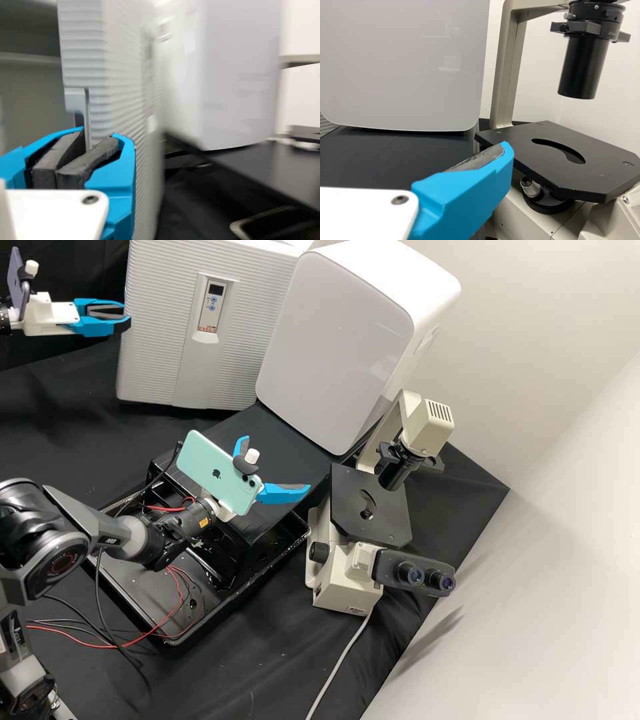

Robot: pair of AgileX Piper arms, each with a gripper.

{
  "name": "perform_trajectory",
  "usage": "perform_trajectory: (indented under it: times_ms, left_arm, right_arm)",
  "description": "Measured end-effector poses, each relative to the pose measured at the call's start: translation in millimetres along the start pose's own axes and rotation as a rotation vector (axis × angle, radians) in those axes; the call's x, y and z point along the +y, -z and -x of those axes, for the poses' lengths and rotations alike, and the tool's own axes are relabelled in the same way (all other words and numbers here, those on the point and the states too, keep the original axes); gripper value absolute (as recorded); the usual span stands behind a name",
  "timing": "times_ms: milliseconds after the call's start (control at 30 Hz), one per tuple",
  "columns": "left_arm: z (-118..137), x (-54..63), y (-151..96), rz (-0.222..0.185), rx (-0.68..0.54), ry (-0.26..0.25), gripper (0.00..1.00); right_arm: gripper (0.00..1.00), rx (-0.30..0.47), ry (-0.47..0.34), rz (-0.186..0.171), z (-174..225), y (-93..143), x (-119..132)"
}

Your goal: Open the incubator door

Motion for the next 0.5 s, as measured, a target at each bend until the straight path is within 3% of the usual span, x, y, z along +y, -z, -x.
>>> perform_trajectory:
  times_ms: [167,500]
  left_arm:
    - [13.9,9.5,-24.8,-0.021,-0.06,-0.035,0.0]
    - [25.0,10.8,-42.8,-0.014,-0.086,-0.042,0.0]
  right_arm:
    - [1.0,0.0,0.0,0.0,0.0,0.0,0.0]
    - [1.0,0.0,0.0,0.0,0.0,0.0,0.0]
